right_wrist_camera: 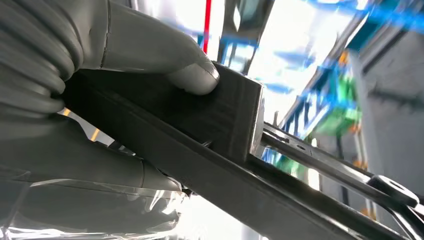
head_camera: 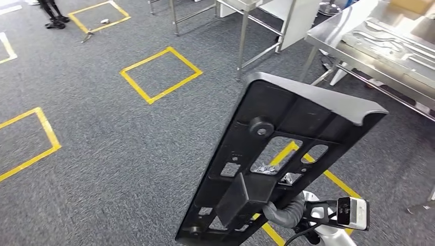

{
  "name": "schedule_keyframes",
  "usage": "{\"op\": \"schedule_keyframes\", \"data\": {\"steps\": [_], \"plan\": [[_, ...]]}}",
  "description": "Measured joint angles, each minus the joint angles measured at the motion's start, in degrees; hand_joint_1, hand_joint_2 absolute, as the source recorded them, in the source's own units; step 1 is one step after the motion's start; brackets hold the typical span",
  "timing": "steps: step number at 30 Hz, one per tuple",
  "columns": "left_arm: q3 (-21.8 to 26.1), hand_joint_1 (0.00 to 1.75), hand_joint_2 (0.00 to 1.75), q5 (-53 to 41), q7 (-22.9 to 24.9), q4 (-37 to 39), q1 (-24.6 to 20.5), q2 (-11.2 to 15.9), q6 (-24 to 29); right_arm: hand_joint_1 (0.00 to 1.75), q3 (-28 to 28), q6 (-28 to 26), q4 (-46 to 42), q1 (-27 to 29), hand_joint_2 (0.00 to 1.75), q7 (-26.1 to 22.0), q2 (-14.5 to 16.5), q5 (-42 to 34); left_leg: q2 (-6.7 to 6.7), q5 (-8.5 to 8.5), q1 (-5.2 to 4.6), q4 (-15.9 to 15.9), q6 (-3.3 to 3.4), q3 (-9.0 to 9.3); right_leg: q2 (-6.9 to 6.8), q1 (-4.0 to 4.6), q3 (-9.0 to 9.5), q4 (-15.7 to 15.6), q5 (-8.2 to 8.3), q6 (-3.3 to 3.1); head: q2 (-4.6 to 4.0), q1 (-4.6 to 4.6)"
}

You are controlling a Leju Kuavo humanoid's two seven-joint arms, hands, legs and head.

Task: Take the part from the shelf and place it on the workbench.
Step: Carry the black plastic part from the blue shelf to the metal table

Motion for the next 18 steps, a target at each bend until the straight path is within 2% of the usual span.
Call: {"op": "schedule_keyframes", "data": {"steps": [1,2,3,4,6,7,9,10,12,13,15,16,17,18], "plan": [[-0.07,0.0,1.75,-0.52,-0.01,0.0,0.0,0.12,-0.58,1.73,0.54,-1.99,-0.15,-0.3,1.75,0.04,-0.04,-0.06,0.73,-0.09,0.0,0.01,-0.08,0.03,-0.27,-0.26,-0.8,1.28,0.11,0.23,0.0,0.0],[-0.15,0.0,1.75,-0.88,0.05,0.0,-0.08,0.22,-1.03,1.73,1.14,-3.73,-0.38,-0.75,1.75,0.08,-0.11,-0.33,1.39,-0.18,0.03,0.03,-0.2,0.08,-0.53,-0.5,-0.4,0.32,1.25,0.41,0.0,0.0],[-0.23,0.0,1.75,-1.17,0.11,0.0,-0.21,0.27,-1.38,1.73,1.74,-5.05,-0.74,-1.34,1.75,0.15,-0.22,-0.67,2.04,-0.31,0.07,0.07,-0.39,0.21,-1.12,-0.69,1.27,-2.92,3.18,0.54,0.0,0.0],[-0.33,0.0,1.75,-1.35,0.15,0.0,-0.35,0.3,-1.58,1.73,2.23,-5.81,-1.14,-1.99,1.75,0.2,-0.37,-0.98,2.62,-0.48,0.05,0.15,-0.65,0.37,-2.33,-0.77,3.5,-7.2,4.94,0.51,0.0,0.0],[-0.48,0.0,1.75,-1.47,0.05,0.0,-0.53,0.33,-1.66,1.73,3.03,-6.24,-1.78,-3.1,1.75,0.28,-0.65,-1.39,3.53,-0.89,-0.13,0.33,-1.37,0.72,-4.05,-0.55,6.83,-13.42,6.99,0.07,0.0,-0.01],[-0.54,0.0,1.75,-1.46,-0.02,0.0,-0.59,0.35,-1.63,1.73,3.37,-6.27,-1.96,-3.45,1.75,0.3,-0.79,-1.52,3.94,-1.05,-0.24,0.36,-1.78,0.9,-4.26,-0.35,7.29,-14.39,7.05,-0.29,0.0,-0.01],[-0.63,0.0,1.75,-1.32,-0.16,0.01,-0.73,0.36,-1.57,1.73,3.94,-6.24,-2.11,-3.75,1.75,0.31,-1.09,-1.67,4.68,-1.27,-0.16,0.24,-2.56,1.32,-2.97,-0.2,7.22,-14.43,7.12,-1.07,0.0,-0.01],[-0.7,0.0,1.75,-1.23,-0.21,0.01,-0.78,0.35,-1.57,1.73,4.15,-6.15,-2.11,-3.93,1.75,0.31,-1.27,-1.7,4.14,-1.64,-0.02,0.51,-2.93,1.4,-2.39,-0.28,7.28,-14.56,7.21,-1.46,0.0,-0.01],[-0.81,0.0,1.75,-1.04,-0.3,0.02,-0.72,0.33,-1.54,1.73,4.89,-5.93,-2.07,-4.65,1.75,0.32,-1.47,-1.75,1.5,-3.92,0.23,3.76,-3.38,0.17,-1.23,-0.55,7.42,-14.85,7.47,-2.26,0.0,-0.02],[-0.84,0.0,1.75,-0.88,-0.33,0.02,-0.62,0.33,-1.49,1.73,5.36,-5.83,-2.03,-5.01,1.75,0.33,-1.46,-1.78,0.02,-5.8,0.24,7.23,-3.42,-1.43,-0.63,-0.5,7.4,-14.87,7.5,-2.51,0.0,-0.02],[-0.84,0.0,1.75,-0.56,-0.35,0.02,-0.36,0.33,-1.4,1.73,6.29,-5.71,-1.88,-5.35,1.75,0.38,-1.27,-1.77,-1.03,-8.92,0.16,14.9,-3.34,-5.33,0.74,-0.26,7.35,-14.85,7.51,-2.82,0.0,-0.02],[-0.83,0.0,1.75,-0.44,-0.4,0.02,-0.24,0.33,-1.39,1.73,6.64,-5.69,-1.77,-5.36,1.75,0.42,-1.13,-1.73,-1.14,-9.14,0.12,16.98,-3.23,-6.57,1.51,-0.12,7.36,-14.83,7.5,-2.87,0.0,-0.02],[-0.82,0.0,1.75,-0.4,-0.47,0.02,-0.17,0.32,-1.4,1.73,6.89,-5.68,-1.69,-5.34,1.75,0.44,-1.01,-1.68,-1.22,-8.18,0.11,16.78,-3.04,-6.77,2.25,0.01,7.42,-14.82,7.5,-2.89,0.0,-0.02],[-0.82,0.0,1.75,-0.37,-0.55,0.02,-0.14,0.32,-1.41,1.73,7.08,-5.7,-1.63,-5.35,1.75,0.46,-0.89,-1.63,-1.48,-6.23,0.09,14.28,-2.74,-5.88,3.01,0.12,7.51,-14.8,7.49,-2.88,0.0,-0.02]]}}
